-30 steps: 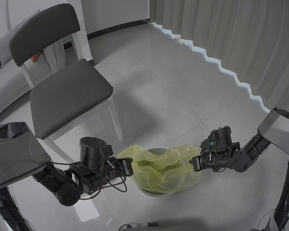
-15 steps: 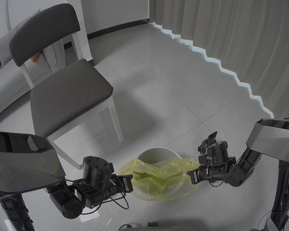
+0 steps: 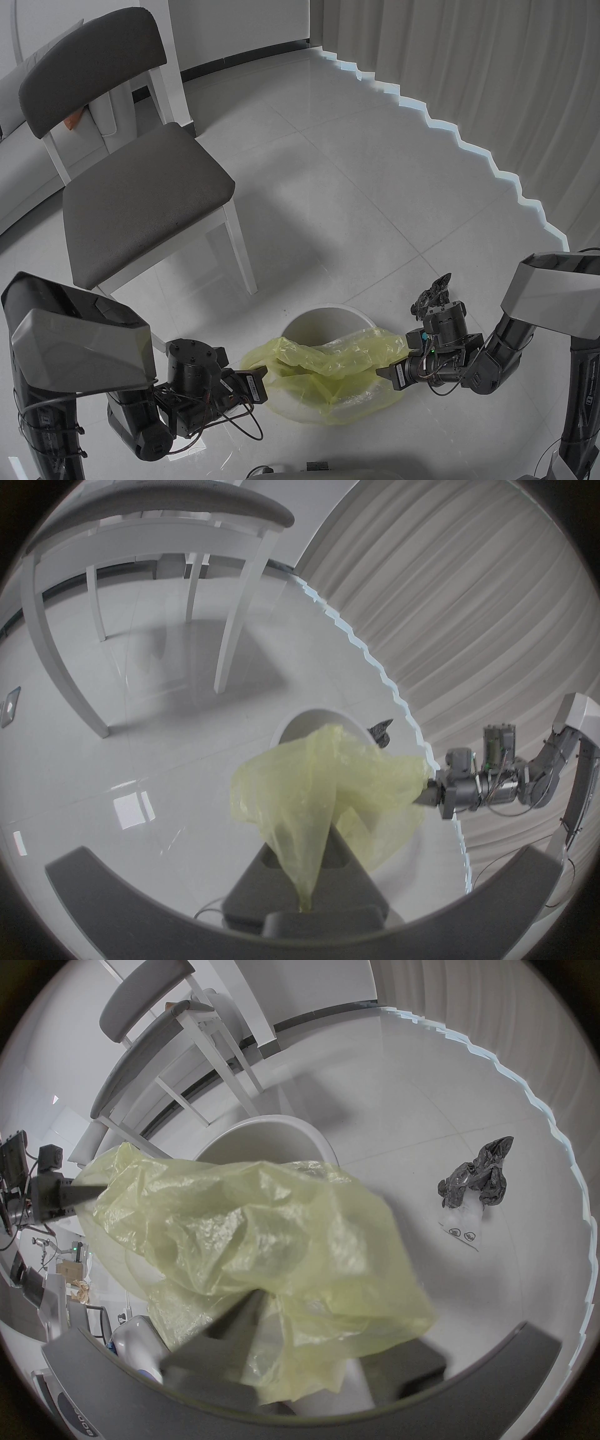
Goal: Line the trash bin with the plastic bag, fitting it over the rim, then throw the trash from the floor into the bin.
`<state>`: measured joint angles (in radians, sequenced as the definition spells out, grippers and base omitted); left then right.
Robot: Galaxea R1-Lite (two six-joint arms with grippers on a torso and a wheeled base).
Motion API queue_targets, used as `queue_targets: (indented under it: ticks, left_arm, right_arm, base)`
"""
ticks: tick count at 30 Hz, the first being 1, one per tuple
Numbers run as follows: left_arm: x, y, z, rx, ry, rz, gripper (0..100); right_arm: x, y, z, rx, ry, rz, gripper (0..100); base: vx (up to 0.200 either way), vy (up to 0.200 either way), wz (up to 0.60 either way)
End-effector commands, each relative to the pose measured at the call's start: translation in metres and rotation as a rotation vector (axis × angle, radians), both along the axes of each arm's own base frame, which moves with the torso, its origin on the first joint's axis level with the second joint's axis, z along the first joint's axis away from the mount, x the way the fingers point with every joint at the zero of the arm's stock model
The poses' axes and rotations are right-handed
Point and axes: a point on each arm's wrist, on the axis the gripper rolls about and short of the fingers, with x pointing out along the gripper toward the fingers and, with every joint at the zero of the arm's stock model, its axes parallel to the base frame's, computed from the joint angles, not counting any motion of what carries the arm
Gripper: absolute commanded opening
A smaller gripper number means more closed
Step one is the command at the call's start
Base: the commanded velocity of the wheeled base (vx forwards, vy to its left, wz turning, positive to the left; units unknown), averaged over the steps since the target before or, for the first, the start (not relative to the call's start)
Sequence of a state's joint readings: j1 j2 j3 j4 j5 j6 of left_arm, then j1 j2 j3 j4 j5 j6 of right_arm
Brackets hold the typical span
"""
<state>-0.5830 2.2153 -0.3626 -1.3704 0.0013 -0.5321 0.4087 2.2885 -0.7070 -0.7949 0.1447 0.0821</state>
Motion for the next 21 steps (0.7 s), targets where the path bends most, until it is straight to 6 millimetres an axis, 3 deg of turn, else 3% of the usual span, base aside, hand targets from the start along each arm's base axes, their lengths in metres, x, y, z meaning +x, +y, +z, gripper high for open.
queue_targets:
  ticks: [1, 8, 13, 14, 16, 21]
  left_arm:
    - [0.005, 0.000, -0.001, -0.020, -0.033, 0.009, 0]
    - [0.013, -0.002, 0.003, -0.034, -0.080, 0.001, 0]
    - [0.011, -0.002, -0.001, -0.023, -0.066, -0.003, 0]
    - [0.012, -0.001, -0.004, -0.013, -0.064, 0.001, 0]
    - [0.011, -0.001, -0.005, -0.007, -0.060, 0.004, 0]
    - [0.012, 0.000, -0.006, -0.004, -0.057, 0.010, 0]
  right_arm:
    - [-0.002, -0.004, 0.005, 0.001, -0.006, -0.007, 100]
    - [-0.012, -0.022, 0.034, 0.003, -0.064, -0.027, 100]
    - [-0.017, -0.024, 0.061, 0.013, -0.145, -0.012, 100]
    - [-0.020, -0.022, 0.078, 0.032, -0.193, 0.001, 100]
    - [-0.022, -0.017, 0.089, 0.046, -0.228, 0.018, 100]
    - [-0.028, 0.001, 0.088, 0.042, -0.232, 0.086, 100]
  base:
    - [0.000, 0.000, 0.00]
    - [0.000, 0.000, 0.00]
    - [0.000, 0.000, 0.00]
    - [0.000, 0.000, 0.00]
    - [0.000, 0.000, 0.00]
    - [0.000, 0.000, 0.00]
